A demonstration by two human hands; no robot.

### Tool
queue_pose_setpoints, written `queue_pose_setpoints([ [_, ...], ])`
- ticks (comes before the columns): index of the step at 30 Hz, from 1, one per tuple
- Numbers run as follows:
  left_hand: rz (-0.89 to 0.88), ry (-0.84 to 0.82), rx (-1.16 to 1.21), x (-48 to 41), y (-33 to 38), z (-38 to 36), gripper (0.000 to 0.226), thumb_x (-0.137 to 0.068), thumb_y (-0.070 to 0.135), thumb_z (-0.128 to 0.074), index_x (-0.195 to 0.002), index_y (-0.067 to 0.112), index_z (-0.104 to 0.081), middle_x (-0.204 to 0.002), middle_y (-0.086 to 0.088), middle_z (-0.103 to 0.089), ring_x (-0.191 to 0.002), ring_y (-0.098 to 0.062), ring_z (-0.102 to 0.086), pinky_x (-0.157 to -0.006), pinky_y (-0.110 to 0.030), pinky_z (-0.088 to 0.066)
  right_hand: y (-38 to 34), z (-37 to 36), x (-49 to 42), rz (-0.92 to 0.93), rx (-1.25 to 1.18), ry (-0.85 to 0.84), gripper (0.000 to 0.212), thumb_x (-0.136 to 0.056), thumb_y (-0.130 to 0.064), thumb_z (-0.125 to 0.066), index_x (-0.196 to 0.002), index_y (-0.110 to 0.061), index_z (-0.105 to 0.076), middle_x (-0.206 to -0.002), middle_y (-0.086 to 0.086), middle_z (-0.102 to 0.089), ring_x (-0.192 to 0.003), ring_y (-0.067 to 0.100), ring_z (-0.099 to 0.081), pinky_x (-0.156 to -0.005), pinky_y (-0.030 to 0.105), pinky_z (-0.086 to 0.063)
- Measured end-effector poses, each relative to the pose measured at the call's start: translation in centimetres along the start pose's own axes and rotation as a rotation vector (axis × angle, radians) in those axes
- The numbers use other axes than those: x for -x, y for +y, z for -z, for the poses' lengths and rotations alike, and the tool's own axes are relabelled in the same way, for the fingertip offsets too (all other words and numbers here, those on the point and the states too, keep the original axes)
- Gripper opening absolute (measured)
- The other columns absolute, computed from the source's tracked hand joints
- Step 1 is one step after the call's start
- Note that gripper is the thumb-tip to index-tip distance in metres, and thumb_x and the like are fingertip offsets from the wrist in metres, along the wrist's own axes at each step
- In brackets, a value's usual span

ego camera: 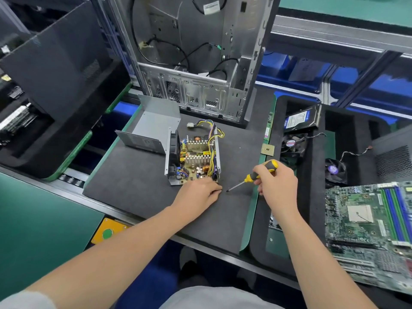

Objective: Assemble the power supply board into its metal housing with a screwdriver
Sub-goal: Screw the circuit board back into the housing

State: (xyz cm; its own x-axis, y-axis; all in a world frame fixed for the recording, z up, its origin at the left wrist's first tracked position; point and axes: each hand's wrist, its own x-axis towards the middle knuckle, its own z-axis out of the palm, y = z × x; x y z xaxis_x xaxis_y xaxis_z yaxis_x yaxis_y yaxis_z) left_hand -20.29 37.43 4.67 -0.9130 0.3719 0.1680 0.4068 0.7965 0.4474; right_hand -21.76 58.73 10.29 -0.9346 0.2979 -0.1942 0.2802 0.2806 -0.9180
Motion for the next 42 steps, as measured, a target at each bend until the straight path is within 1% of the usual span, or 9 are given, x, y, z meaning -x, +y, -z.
queue_pose_setpoints([
  [2,-0.002,0.057,0.042,0.2,0.2,-0.2,0.009,-0.09,0.018,-0.077,-0.098,0.013,-0.08,-0.08,-0.001,-0.068,-0.074,-0.02,-0.068,-0.063,-0.036,-0.058,-0.1,0.3,0.1,-0.001,-0.027,-0.003,0.017,-0.082,-0.019,-0.065,-0.065,-0.016,-0.064,-0.064,0.003,-0.072,-0.051,0.012,-0.059,-0.056,0.031,-0.05],
  [5,0.086,0.036,0.204,0.7,0.3,-0.5,0.008,-0.094,0.025,-0.073,-0.098,0.018,-0.075,-0.081,0.006,-0.061,-0.07,-0.007,-0.054,-0.069,-0.028,-0.051,-0.3,0.9,0.1,-0.021,-0.108,-0.015,0.015,-0.083,-0.018,-0.065,-0.074,-0.007,-0.064,-0.069,0.008,-0.075,-0.051,0.018,-0.055,-0.056,0.035,-0.051],
  [8,0.193,0.062,0.327,0.9,0.5,-0.8,0.005,-0.096,0.031,-0.07,-0.098,0.027,-0.072,-0.084,0.014,-0.061,-0.066,-0.01,-0.055,-0.069,-0.024,-0.049,-0.4,1.2,0.1,-0.031,-0.173,-0.018,0.015,-0.084,-0.016,-0.066,-0.077,-0.003,-0.065,-0.07,0.011,-0.074,-0.051,0.02,-0.053,-0.055,0.036,-0.049],
  [12,0.246,0.077,0.392,0.9,0.4,-0.8,0.003,-0.095,0.035,-0.069,-0.096,0.034,-0.072,-0.083,0.02,-0.063,-0.065,-0.013,-0.057,-0.067,-0.021,-0.048,-0.4,1.1,0.1,-0.035,-0.208,-0.022,0.015,-0.086,-0.015,-0.067,-0.078,-0.001,-0.066,-0.07,0.013,-0.074,-0.051,0.02,-0.053,-0.053,0.034,-0.048],
  [18,0.296,0.093,0.446,1.1,0.2,-1.1,0.003,-0.095,0.035,-0.071,-0.096,0.033,-0.073,-0.08,0.019,-0.066,-0.061,-0.015,-0.06,-0.069,-0.028,-0.052,-0.4,0.8,0.1,-0.026,-0.227,-0.042,0.013,-0.087,-0.013,-0.067,-0.081,-0.001,-0.068,-0.07,0.011,-0.073,-0.051,0.019,-0.055,-0.051,0.032,-0.048],
  [27,0.312,0.094,0.448,1.2,0.2,-1.2,0.003,-0.097,0.037,-0.068,-0.096,0.039,-0.071,-0.081,0.028,-0.064,-0.064,-0.014,-0.062,-0.072,-0.033,-0.053,-0.1,0.2,0.3,0.0,-0.232,-0.077,0.014,-0.088,-0.013,-0.065,-0.083,0.0,-0.066,-0.069,0.01,-0.073,-0.051,0.017,-0.056,-0.049,0.03,-0.048],
  [31,0.325,0.083,0.464,1.2,0.1,-1.2,0.003,-0.097,0.038,-0.067,-0.096,0.04,-0.069,-0.08,0.022,-0.066,-0.065,-0.013,-0.063,-0.073,-0.036,-0.054,-0.2,0.2,0.4,0.014,-0.211,-0.099,0.012,-0.086,-0.017,-0.064,-0.079,-0.007,-0.068,-0.071,0.009,-0.075,-0.052,0.017,-0.057,-0.051,0.032,-0.049],
  [34,0.335,0.081,0.484,1.2,0.0,-1.1,0.004,-0.098,0.038,-0.067,-0.095,0.038,-0.07,-0.072,0.015,-0.066,-0.064,-0.014,-0.063,-0.073,-0.034,-0.053,-0.4,0.2,0.3,0.035,-0.161,-0.102,0.016,-0.085,-0.019,-0.065,-0.07,-0.017,-0.069,-0.071,0.009,-0.074,-0.051,0.018,-0.058,-0.053,0.035,-0.051],
  [42,0.337,0.074,0.49,1.2,-0.2,-1.2,0.004,-0.098,0.036,-0.067,-0.096,0.035,-0.071,-0.074,0.012,-0.067,-0.063,-0.013,-0.063,-0.073,-0.034,-0.054,-0.6,0.1,0.3,0.045,-0.147,-0.097,0.018,-0.085,-0.018,-0.064,-0.068,-0.019,-0.067,-0.071,0.009,-0.075,-0.051,0.018,-0.058,-0.053,0.035,-0.051],
])
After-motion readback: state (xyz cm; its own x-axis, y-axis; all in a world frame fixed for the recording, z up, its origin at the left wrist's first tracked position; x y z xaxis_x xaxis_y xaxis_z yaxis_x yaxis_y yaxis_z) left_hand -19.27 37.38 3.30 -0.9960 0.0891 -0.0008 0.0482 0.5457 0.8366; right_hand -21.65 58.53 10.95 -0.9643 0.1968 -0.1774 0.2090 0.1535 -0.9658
